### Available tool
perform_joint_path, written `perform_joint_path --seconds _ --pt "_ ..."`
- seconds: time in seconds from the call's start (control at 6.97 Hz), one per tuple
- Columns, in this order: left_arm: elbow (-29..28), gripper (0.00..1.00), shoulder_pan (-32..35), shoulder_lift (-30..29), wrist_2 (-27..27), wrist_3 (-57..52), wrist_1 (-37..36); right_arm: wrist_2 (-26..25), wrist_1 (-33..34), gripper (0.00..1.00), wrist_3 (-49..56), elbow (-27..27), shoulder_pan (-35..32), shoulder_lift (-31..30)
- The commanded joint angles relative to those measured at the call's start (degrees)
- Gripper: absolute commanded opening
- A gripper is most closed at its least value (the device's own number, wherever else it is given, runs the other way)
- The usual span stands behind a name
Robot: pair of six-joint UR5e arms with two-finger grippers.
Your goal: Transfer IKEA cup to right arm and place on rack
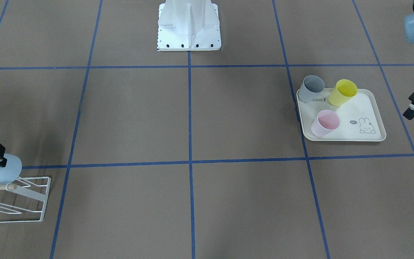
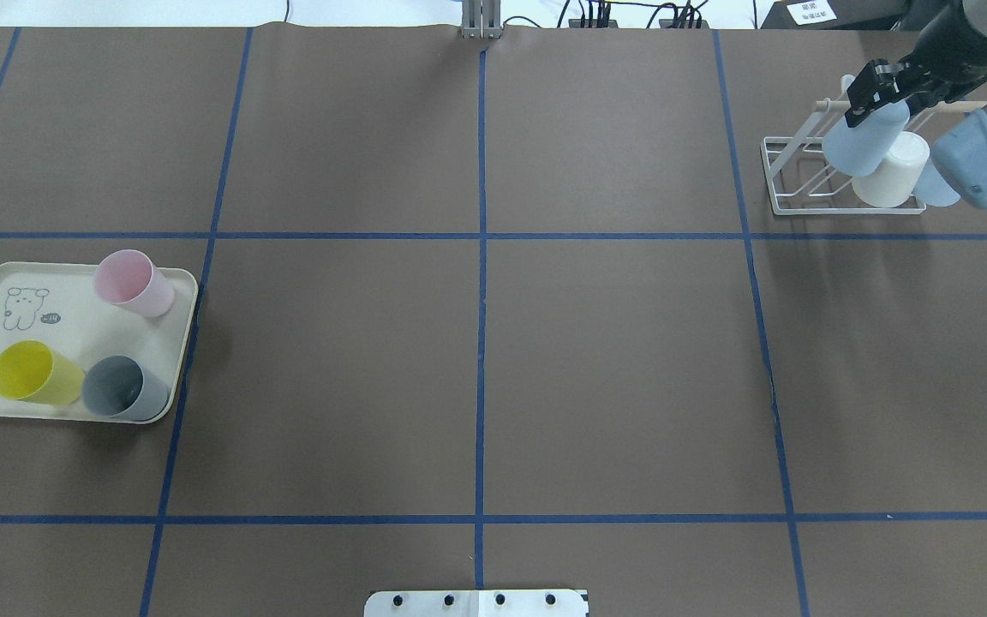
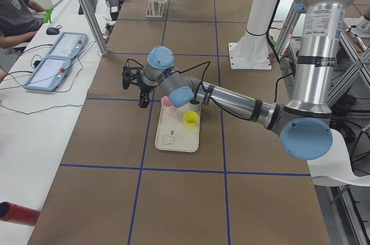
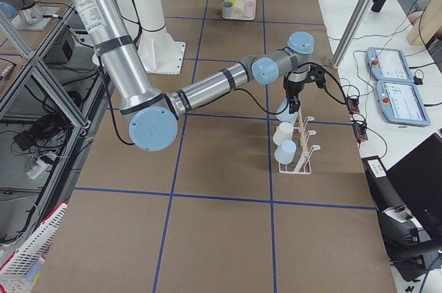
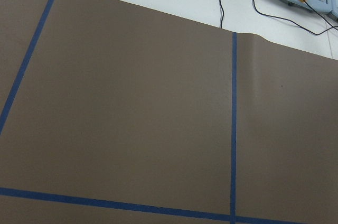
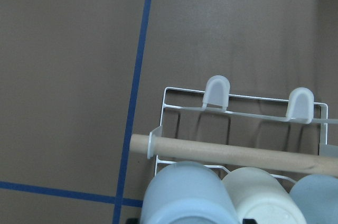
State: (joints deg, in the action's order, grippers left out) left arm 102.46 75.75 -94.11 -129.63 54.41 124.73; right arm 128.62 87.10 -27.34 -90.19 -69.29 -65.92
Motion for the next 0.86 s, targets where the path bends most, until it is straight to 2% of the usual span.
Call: perform_joint_path --seconds 0.0,0.14,0.29,0.43,0.72 --pt "0.3 1.0 0.0 0.1 0.0 0.1 0.0 0.1 -0.4 0.33 0.1 1.9 0.3 0.1" --pt "0.4 1.0 0.0 0.1 0.0 0.2 0.0 0.1 -0.7 0.46 -0.1 2.2 0.5 0.1" --pt "0.4 1.0 0.0 0.1 0.0 0.3 0.0 0.0 -1.5 0.74 -0.2 2.8 1.3 0.1" --pt "0.4 1.0 0.0 0.1 0.0 0.3 0.0 0.0 -2.6 0.99 -0.3 3.1 1.3 0.1" --pt "0.5 1.0 -0.2 0.9 0.0 0.6 -0.2 0.3 -3.1 0.99 -0.2 2.7 1.1 0.1"
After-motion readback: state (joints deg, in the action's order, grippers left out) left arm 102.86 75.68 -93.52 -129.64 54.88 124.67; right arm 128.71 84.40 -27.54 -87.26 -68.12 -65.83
